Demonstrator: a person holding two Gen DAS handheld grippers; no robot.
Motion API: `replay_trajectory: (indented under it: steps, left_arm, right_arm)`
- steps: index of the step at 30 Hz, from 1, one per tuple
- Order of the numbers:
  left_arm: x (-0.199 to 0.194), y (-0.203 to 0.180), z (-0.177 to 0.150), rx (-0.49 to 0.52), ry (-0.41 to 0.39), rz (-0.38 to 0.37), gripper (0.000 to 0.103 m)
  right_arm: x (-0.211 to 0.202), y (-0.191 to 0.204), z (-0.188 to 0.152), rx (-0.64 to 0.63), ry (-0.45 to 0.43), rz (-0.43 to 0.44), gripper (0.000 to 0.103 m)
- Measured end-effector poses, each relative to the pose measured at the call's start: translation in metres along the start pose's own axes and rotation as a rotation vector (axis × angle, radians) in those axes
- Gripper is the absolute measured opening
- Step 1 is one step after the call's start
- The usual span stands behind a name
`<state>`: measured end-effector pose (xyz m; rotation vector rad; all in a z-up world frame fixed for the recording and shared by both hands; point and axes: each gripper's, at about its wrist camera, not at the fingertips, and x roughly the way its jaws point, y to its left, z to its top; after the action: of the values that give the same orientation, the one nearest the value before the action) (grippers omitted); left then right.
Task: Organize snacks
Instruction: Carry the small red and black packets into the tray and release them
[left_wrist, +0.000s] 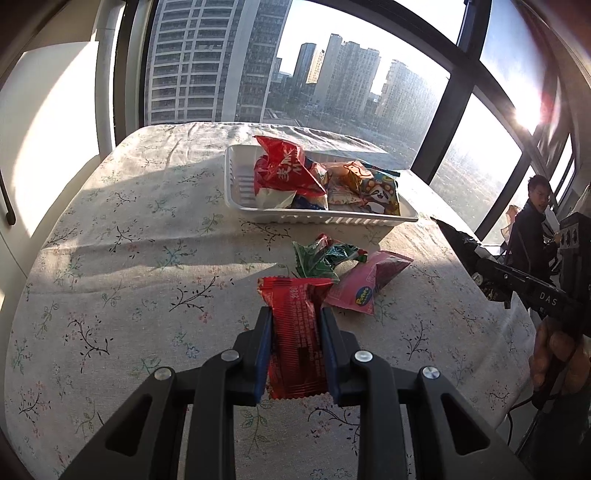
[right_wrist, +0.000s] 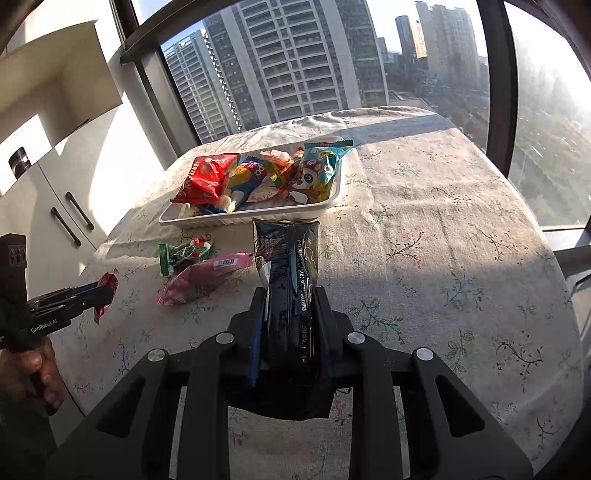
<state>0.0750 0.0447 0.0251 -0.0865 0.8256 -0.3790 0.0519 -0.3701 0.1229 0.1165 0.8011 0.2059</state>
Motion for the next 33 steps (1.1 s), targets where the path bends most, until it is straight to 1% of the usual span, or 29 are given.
replay_trajectory:
  steps: [5,8,10,13,17,21,25,28,33]
  left_arm:
    - [-0.005,0.002,0.033,0.022,-0.050,0.007,0.026]
    - [-0.003,0.009,0.064,0.024,-0.084,0.024,0.026]
    - [0.003,0.017,0.085,0.015,-0.097,0.033,0.026]
    - [0.018,0.029,0.113,-0.001,-0.108,0.052,0.026]
    - [0.049,0.034,0.140,0.004,-0.107,0.057,0.026]
    - [0.084,0.036,0.154,0.017,-0.084,0.070,0.026]
    - [0.111,0.048,0.159,0.000,-0.060,0.083,0.026]
    - [0.126,0.051,0.158,-0.006,-0.040,0.074,0.026]
    - [0.140,0.049,0.153,0.003,-0.031,0.065,0.027]
  right_arm:
    - [-0.003,0.010,0.030,-0.018,-0.052,0.031,0.022]
    - [0.005,0.021,0.054,-0.038,-0.076,0.054,0.022]
    - [0.016,0.029,0.075,-0.051,-0.089,0.071,0.022]
    - [0.036,0.041,0.104,-0.074,-0.099,0.074,0.022]
    - [0.075,0.045,0.132,-0.089,-0.084,0.053,0.022]
    - [0.121,0.042,0.149,-0.086,-0.043,0.027,0.022]
    - [0.156,0.042,0.159,-0.092,-0.013,-0.014,0.022]
    - [0.171,0.043,0.162,-0.099,-0.015,-0.045,0.022]
    - [0.188,0.041,0.156,-0.100,-0.009,-0.050,0.023]
